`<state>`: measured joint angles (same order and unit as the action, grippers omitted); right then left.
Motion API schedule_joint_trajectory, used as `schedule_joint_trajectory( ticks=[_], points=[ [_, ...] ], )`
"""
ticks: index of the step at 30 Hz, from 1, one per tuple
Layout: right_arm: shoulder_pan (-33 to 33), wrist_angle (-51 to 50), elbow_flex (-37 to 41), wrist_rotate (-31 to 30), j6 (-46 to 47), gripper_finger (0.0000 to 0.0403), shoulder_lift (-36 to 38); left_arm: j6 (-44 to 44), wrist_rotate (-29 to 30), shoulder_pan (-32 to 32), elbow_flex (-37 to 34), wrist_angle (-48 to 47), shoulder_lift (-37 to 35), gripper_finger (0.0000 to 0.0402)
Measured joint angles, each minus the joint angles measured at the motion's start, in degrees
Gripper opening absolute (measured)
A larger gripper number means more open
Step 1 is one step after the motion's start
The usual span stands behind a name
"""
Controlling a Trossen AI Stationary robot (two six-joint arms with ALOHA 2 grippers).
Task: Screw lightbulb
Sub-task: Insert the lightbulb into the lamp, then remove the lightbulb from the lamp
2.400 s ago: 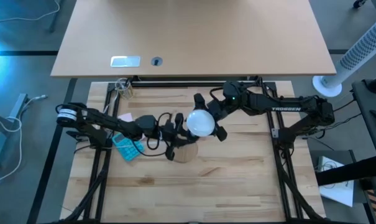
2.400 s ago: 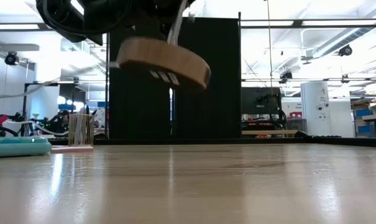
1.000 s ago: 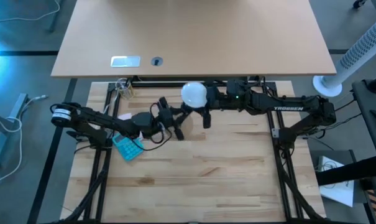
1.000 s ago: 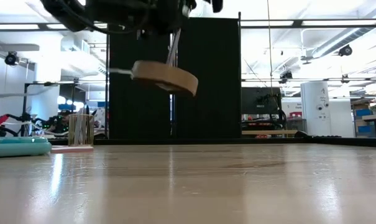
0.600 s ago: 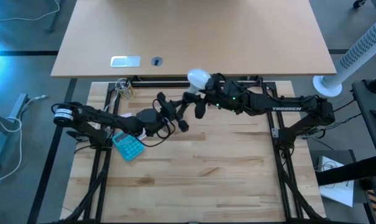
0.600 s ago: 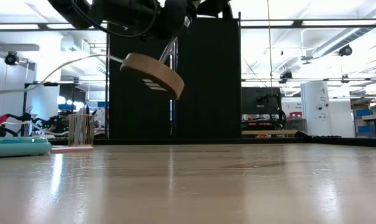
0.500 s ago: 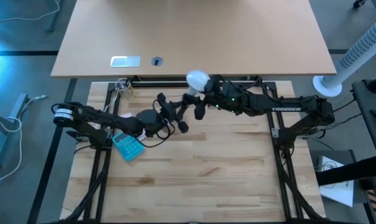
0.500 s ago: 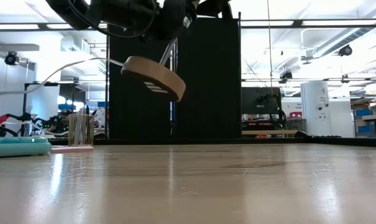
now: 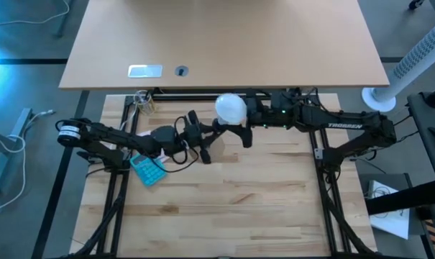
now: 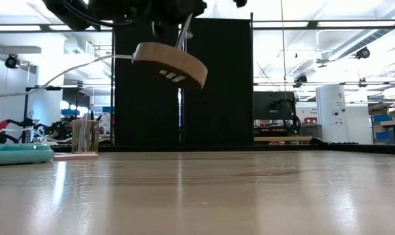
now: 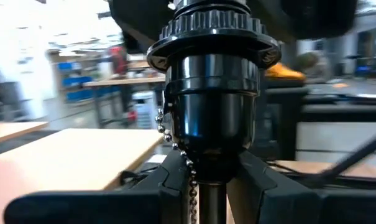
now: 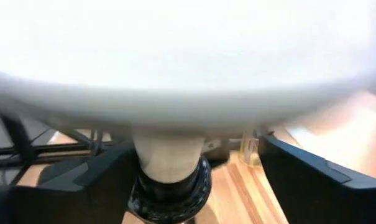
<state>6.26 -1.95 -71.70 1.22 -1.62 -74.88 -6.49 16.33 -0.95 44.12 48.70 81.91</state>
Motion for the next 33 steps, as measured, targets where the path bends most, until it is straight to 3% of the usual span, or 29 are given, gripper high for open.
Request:
schedule_joint_trajectory(
  ticks=[8, 15, 20, 23, 26, 33],
  points=[
    [0.00, -4.95, 0.20, 7.06, -1.93, 0.0334, 5.58, 2.66, -5.30, -0.25, -1.28, 0.01, -2.20, 0.0064],
    [-0.37, -13.03, 2.11, 6.48, 1.06, 0.0334, 9.73, 2.70, 0.61, -0.16, -1.51, -15.41, -7.80, 0.0064],
    [-0.37, -13.21, 4.91, 6.05, 3.60, 0.0330, 9.89, 2.61, 6.99, -0.18, -1.51, -24.79, -10.97, 0.0064],
    [-0.37, -13.10, 7.07, 5.70, 4.98, 0.0330, 9.18, 3.49, 7.81, -0.18, -1.53, -28.05, -11.77, 0.0064],
    [-0.39, -7.76, 10.55, 5.00, 7.25, 0.0328, 7.43, 4.29, 5.65, -0.55, -1.53, -26.87, -11.40, 0.0064],
    [-2.84, 3.22, 16.66, 4.57, 8.64, 0.0316, 3.36, 7.12, -1.93, -2.67, -4.54, -14.61, -8.30, 0.0064]
  ],
)
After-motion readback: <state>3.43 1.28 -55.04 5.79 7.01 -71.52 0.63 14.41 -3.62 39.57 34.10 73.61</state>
